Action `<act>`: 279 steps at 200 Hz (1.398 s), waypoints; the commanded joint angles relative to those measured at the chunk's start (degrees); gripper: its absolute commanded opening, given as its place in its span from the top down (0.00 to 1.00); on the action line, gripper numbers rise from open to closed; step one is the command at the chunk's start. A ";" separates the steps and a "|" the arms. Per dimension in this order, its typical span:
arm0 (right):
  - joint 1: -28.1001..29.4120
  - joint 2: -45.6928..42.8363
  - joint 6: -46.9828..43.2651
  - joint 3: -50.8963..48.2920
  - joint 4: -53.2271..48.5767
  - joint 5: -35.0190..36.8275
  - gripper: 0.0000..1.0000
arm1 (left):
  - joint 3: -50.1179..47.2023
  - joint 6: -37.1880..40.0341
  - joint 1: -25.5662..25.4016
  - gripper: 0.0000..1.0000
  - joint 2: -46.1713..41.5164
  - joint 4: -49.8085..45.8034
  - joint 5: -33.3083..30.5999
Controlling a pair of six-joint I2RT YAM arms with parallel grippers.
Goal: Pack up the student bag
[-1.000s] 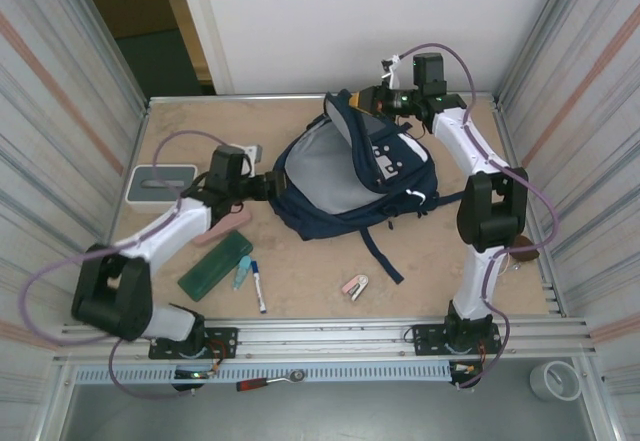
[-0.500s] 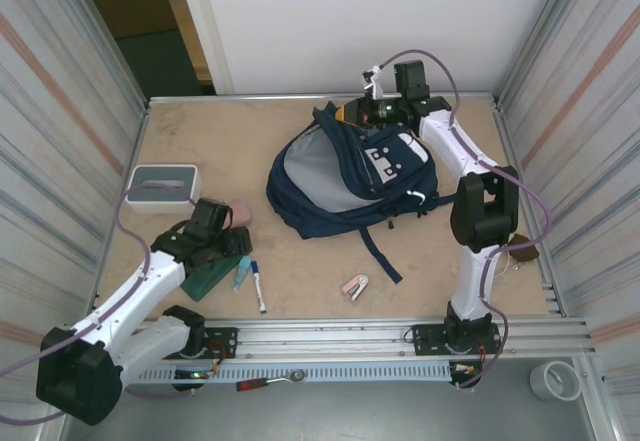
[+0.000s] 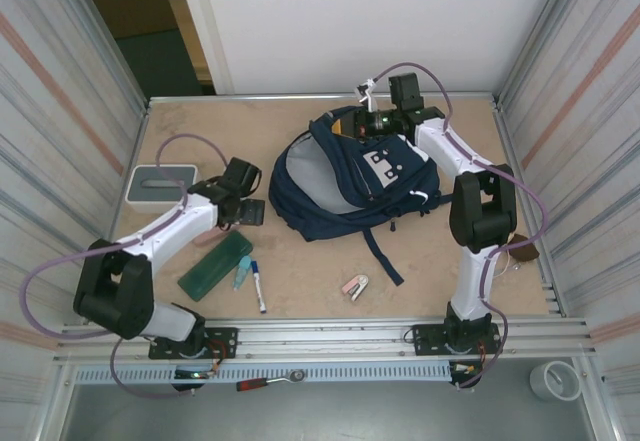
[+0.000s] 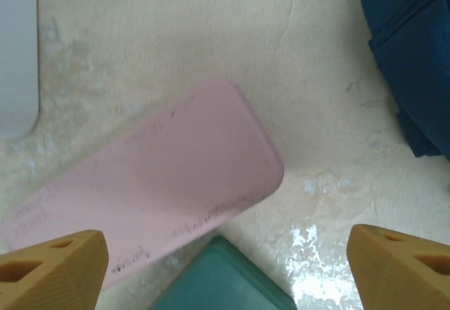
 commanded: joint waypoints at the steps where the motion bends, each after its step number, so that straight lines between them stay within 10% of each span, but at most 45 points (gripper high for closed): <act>1: -1.51 -1.08 1.55 -1.61 1.33 -2.95 1.00 | 2.79 9.98 -0.13 0.10 1.70 -4.19 -4.87; 66: -2.95 -0.83 0.92 -2.17 0.45 -4.02 1.00 | 5.48 28.47 5.33 0.15 12.06 -1.05 2.64; 235: -2.49 -2.08 -0.32 -5.19 -0.98 -1.14 1.00 | 15.82 31.22 18.69 0.17 25.93 -3.16 14.01; 279: -2.24 -1.84 -0.09 -5.19 -0.89 -0.74 1.00 | 15.83 30.11 18.51 0.39 23.48 -3.16 10.56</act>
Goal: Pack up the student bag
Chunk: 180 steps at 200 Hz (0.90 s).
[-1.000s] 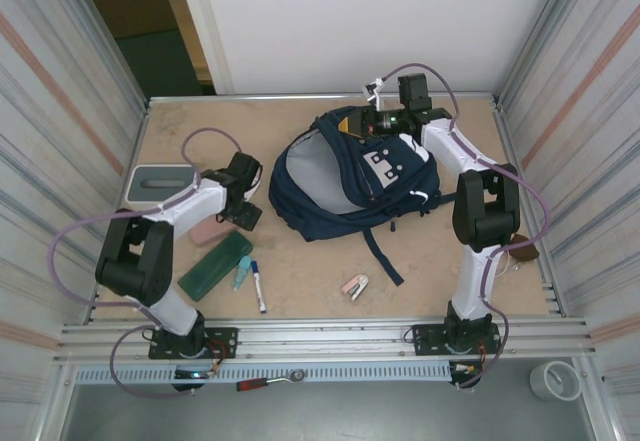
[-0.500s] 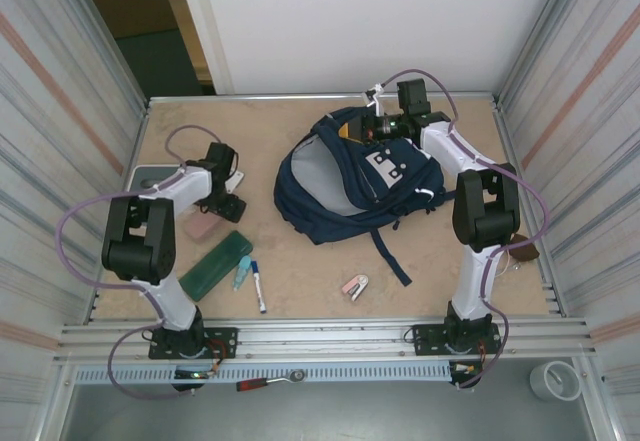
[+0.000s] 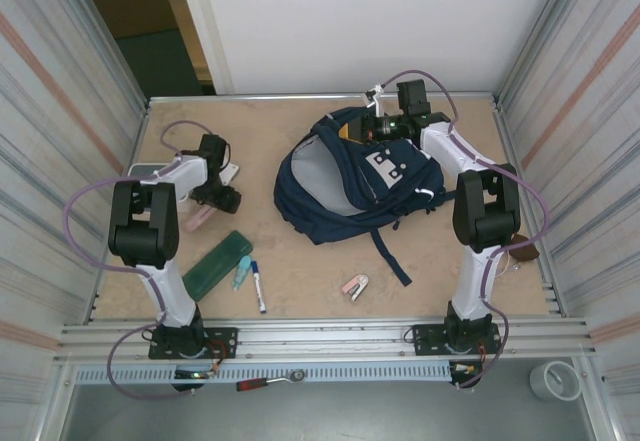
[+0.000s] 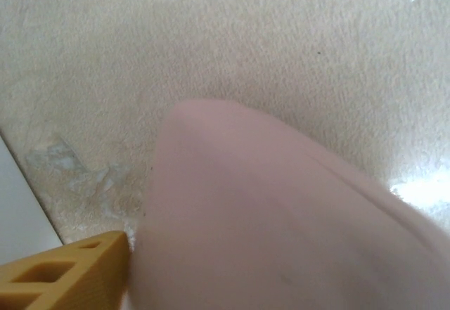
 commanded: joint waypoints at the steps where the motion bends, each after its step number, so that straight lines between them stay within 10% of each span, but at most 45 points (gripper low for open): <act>1: -0.12 -1.52 -0.14 -1.32 -2.33 1.62 1.00 | 0.91 -0.79 -0.48 0.40 -1.20 -1.70 -0.01; 94: -0.53 -2.43 3.39 -0.57 -0.21 2.85 1.00 | 4.55 -6.32 -8.52 0.84 -14.45 0.61 -15.38; 149: -1.52 -2.85 12.53 0.51 7.16 2.68 1.00 | -2.84 -37.55 -10.80 0.81 -30.05 25.87 16.28; 180: -2.38 -2.09 18.13 1.67 11.57 0.49 1.00 | -7.34 -57.07 -14.67 0.82 -26.62 42.28 19.37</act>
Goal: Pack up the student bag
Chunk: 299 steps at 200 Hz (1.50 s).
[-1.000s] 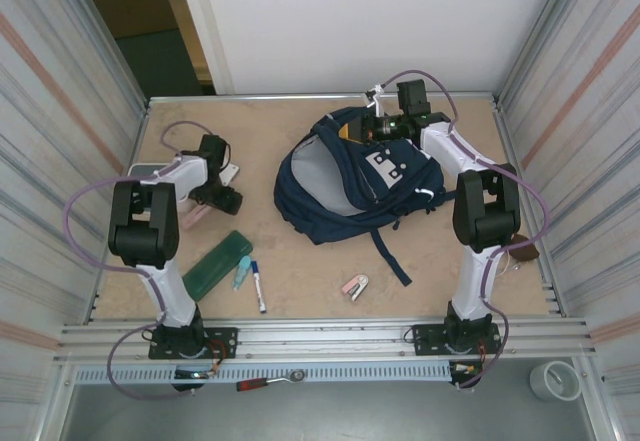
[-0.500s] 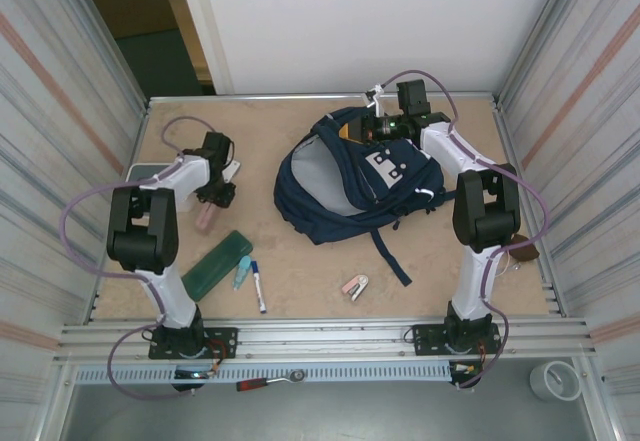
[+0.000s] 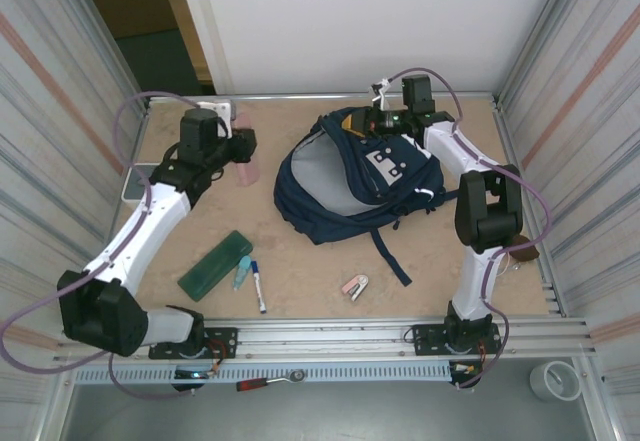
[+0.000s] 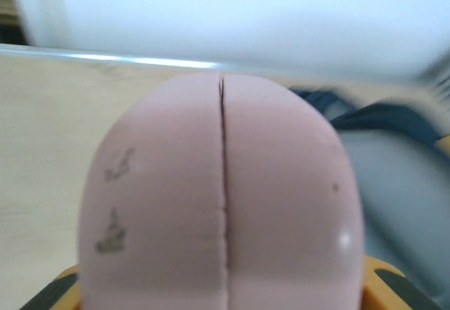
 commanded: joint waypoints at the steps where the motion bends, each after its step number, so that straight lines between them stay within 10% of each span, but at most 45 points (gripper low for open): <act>1: -1.23 -1.34 6.52 1.73 5.76 -0.93 1.00 | -3.53 -20.78 -2.89 0.82 4.64 16.43 7.69; 80: -1.77 -0.23 9.26 5.93 5.59 -1.55 1.00 | 0.95 -40.79 -12.48 0.82 25.58 30.73 -9.43; 132: -1.67 1.78 10.72 9.03 5.73 -2.74 1.00 | 12.01 -52.12 -16.38 0.77 42.59 39.83 -8.58; 228: -2.54 3.19 9.96 8.56 5.94 -4.16 1.00 | 17.03 -33.26 -14.62 0.23 38.99 24.04 -0.18; 299: -2.91 3.52 9.60 7.86 6.12 -4.07 1.00 | 18.23 -25.46 -13.62 0.31 38.92 13.45 7.25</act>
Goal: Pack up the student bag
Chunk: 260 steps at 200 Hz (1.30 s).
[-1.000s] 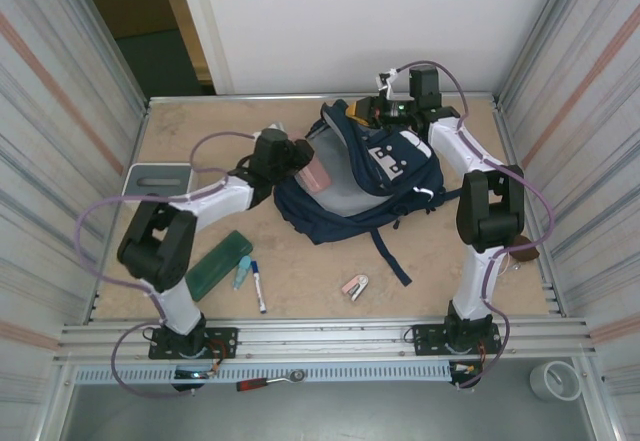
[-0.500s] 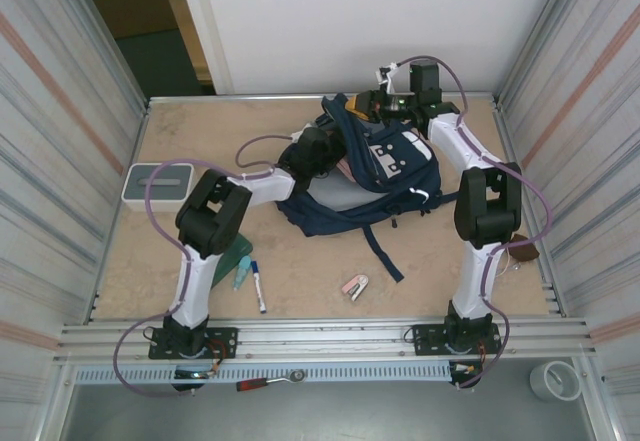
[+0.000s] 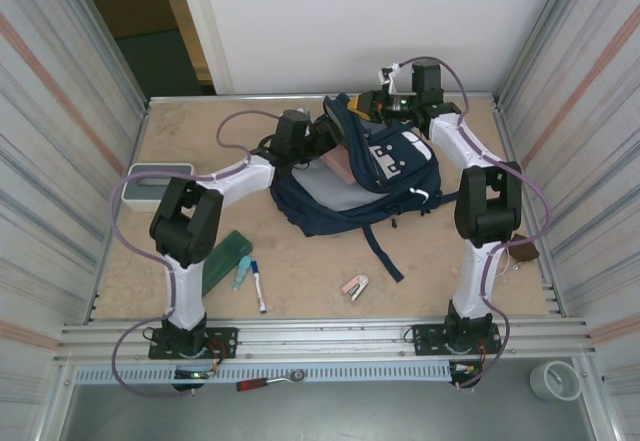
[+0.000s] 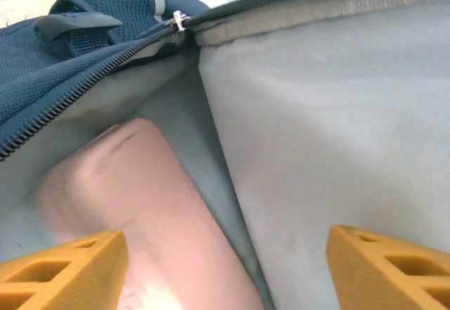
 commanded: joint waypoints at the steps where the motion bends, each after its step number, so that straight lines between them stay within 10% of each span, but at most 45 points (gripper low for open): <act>1: -0.64 0.58 0.18 1.28 2.57 -1.77 1.00 | 2.12 3.87 -0.29 0.32 0.79 -4.94 4.34; 40: -0.85 -0.07 0.29 1.54 2.42 -1.71 1.00 | 4.19 4.51 -1.05 0.46 2.94 -7.37 4.00; 115: -1.52 0.05 -0.08 1.11 2.23 -1.94 1.00 | -3.46 9.00 -3.95 0.38 -2.76 -10.06 -7.52; 260: 1.03 1.01 1.16 4.40 2.93 -4.14 1.00 | 19.05 5.83 -4.25 0.69 15.51 -6.56 6.65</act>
